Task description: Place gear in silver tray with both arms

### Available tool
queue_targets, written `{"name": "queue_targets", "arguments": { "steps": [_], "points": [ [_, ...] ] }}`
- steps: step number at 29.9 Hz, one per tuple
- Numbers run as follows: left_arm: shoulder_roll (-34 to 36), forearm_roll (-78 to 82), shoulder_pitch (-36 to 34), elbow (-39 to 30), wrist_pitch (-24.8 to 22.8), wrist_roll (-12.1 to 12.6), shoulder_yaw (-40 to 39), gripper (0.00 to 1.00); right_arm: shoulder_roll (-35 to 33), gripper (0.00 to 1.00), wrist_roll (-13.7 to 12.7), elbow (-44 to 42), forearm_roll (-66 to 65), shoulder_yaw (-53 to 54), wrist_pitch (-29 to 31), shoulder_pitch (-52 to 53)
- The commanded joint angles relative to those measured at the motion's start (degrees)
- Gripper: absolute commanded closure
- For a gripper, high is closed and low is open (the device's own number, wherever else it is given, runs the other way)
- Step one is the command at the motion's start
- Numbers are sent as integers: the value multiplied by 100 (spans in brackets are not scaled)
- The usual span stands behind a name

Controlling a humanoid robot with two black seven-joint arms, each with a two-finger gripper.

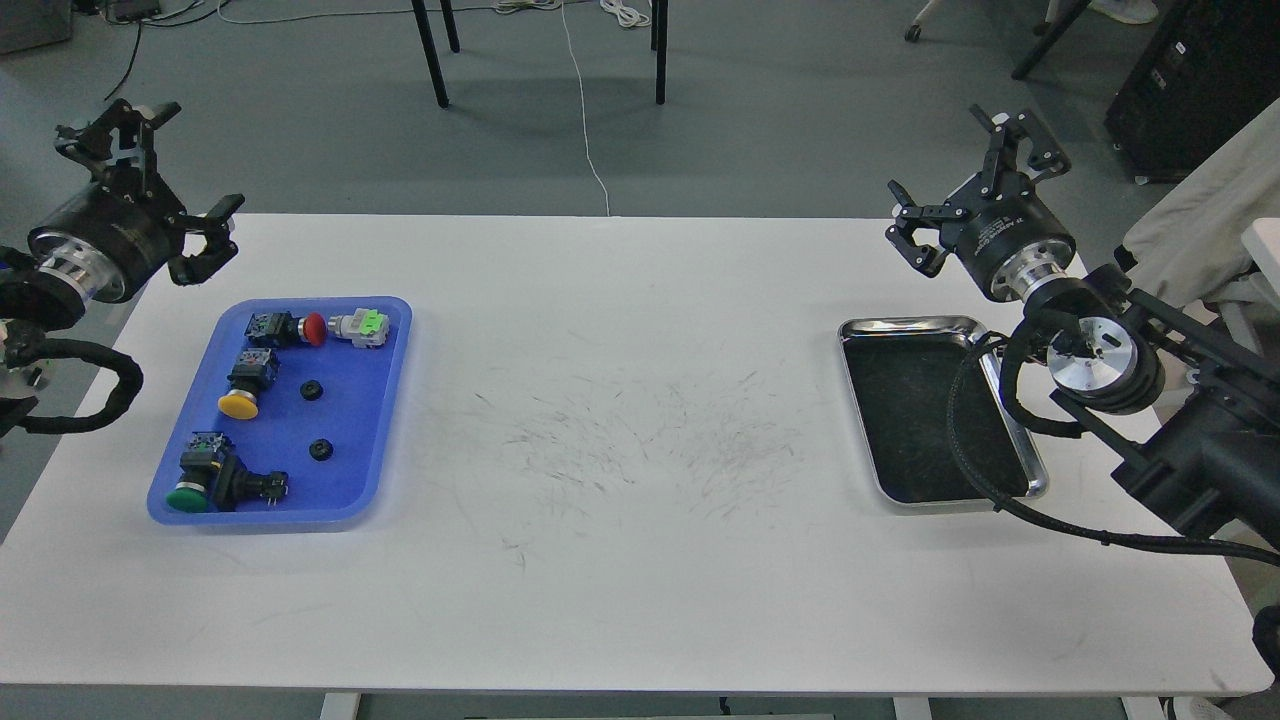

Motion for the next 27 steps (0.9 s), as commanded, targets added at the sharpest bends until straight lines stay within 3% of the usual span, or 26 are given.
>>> {"name": "queue_targets", "arguments": {
  "steps": [1,9,12,16,20,22,24,27],
  "points": [
    [35,307,-21,-99,-8,18,-68,2,-7,1,2,0,-8,1,-1,-32],
    [-35,335,23,111,-17,36,-209,2,10,1,2,35,1,10,-71,-103],
    [8,317,41,226,-253,36,-235,2,11,1,2,35,1,10,-80,-112],
    [87,326,41,419,-938,106,-235,2,10,1,2,44,1,10,-80,-120],
    [88,317,14,507,-945,-51,-262,2,19,1,2,44,1,10,-80,-120],
    [44,309,23,613,-704,-235,-288,2,19,1,11,44,-8,10,-80,-138],
    [-44,370,32,622,-117,-455,-297,1,19,1,11,44,1,10,-80,-173],
    [-167,440,49,508,299,-526,-270,1,19,1,11,53,-8,10,-80,-191]
  ]
}}
